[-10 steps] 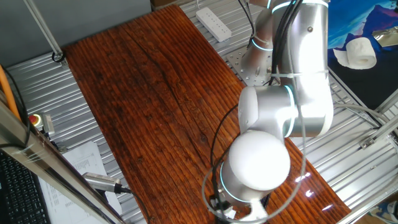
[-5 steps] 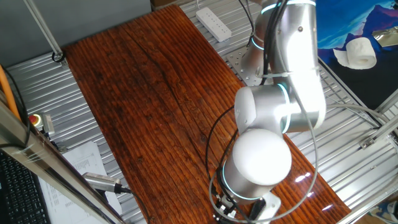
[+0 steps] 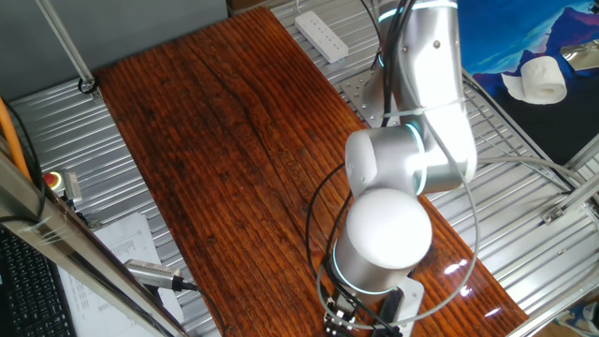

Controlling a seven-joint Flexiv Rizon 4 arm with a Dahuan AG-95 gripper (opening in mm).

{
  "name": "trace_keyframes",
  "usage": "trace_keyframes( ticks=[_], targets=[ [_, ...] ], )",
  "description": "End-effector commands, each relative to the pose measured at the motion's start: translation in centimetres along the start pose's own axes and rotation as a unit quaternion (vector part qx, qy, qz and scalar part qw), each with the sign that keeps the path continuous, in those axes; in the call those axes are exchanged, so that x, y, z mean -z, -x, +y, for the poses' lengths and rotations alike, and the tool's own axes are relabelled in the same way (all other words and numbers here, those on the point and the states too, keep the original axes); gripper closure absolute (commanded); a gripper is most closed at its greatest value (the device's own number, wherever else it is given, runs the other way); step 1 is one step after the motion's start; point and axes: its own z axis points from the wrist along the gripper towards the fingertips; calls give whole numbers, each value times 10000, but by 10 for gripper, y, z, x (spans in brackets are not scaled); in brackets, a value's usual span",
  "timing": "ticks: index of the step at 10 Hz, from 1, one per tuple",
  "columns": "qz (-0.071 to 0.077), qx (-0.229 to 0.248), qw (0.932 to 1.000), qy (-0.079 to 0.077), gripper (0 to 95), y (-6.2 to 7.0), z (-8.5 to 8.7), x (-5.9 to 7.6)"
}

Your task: Install the light bulb by rotating it

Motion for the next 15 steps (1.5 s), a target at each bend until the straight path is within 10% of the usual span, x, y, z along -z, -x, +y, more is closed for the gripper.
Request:
trace_keyframes(
  ticks=[1, 13, 14, 15],
  targets=[
    [3, 27, 10000, -37, 380, -1, 1, -3],
    [-14, -181, 9998, -128, 380, -7, 1, -8],
    [-15, -226, 9996, -146, 570, -6, 1, -8],
    [-7, -250, 9996, -153, 570, -6, 1, -8]
  ],
)
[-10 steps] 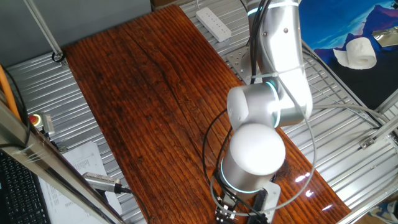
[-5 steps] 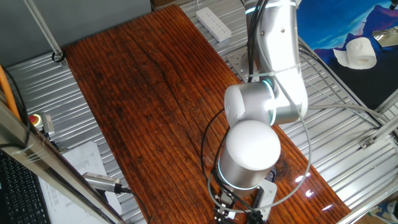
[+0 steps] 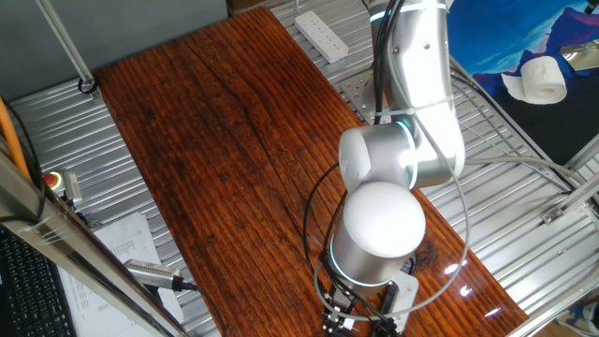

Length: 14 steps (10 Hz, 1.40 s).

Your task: Install the light bulb by rotating it

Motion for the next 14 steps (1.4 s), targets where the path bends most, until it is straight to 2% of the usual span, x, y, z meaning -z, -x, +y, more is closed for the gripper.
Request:
trace_keyframes(
  ticks=[1, 4, 8, 9, 14],
  targets=[
    [11, -54, 10000, -3, 570, 0, 0, -1],
    [12, -145, 9999, -6, 570, 0, 0, -1],
    [9, -547, 9985, -10, 570, 0, 0, -1],
    [12, -759, 9971, -9, 760, 0, 0, -1],
    [103, -1670, 9859, 13, 760, 0, 0, -1]
  ],
)
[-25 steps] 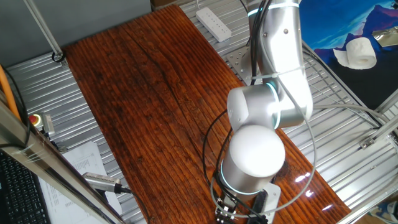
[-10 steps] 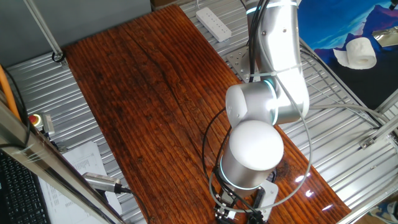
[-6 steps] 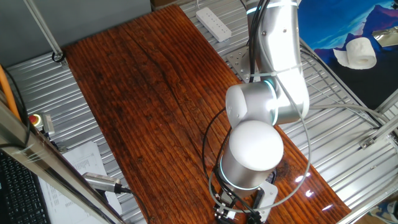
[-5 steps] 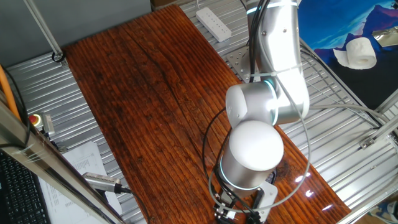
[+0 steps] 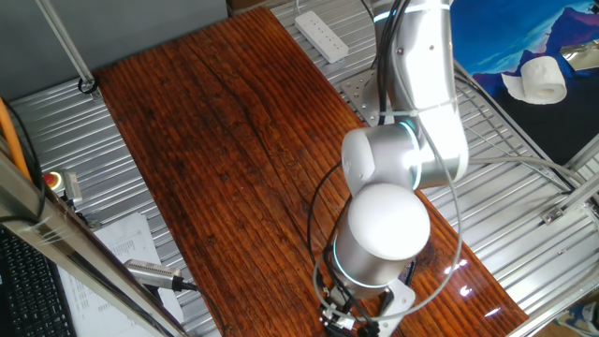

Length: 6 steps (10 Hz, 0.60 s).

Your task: Install the light bulb by rotating it

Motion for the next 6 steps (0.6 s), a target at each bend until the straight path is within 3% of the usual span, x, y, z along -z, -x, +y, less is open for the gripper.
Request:
trace_keyframes(
  ticks=[1, 6],
  targets=[
    [42, -522, 9986, -10, 760, 0, -2, 0],
    [139, -1443, 9894, 25, 760, 0, -2, 0]
  ],
)
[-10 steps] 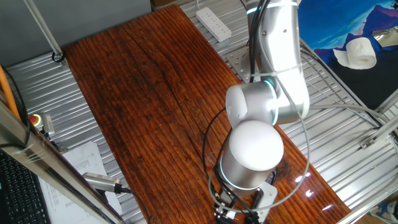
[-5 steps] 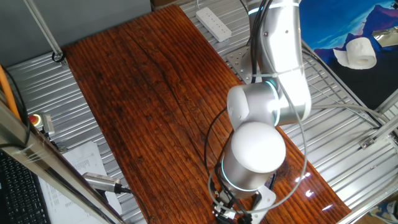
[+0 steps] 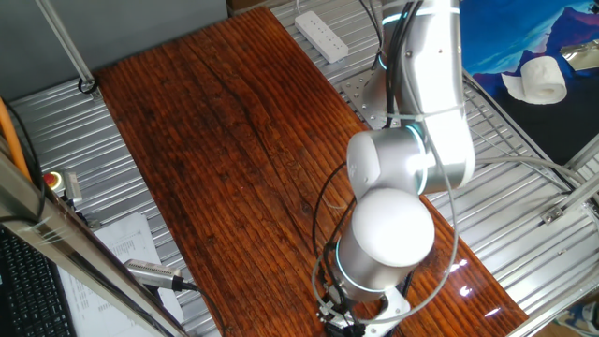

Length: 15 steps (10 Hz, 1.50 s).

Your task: Install the light bulb by rotating it

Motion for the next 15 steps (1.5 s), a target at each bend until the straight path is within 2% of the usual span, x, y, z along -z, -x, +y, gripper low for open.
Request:
trace_keyframes(
  ticks=[1, 3, 6, 11, 14, 15],
  targets=[
    [58, -621, 9981, 6, 760, 0, -2, 0],
    [58, -1082, 9941, 17, 760, 0, -2, 0],
    [56, -1735, 9848, 91, 760, 0, -2, 0],
    [48, -2380, 9711, 153, 760, 0, 0, -1],
    [51, -2546, 9669, 151, 760, 0, 0, -1],
    [51, -2734, 9618, 150, 760, 0, 0, -1]
  ],
)
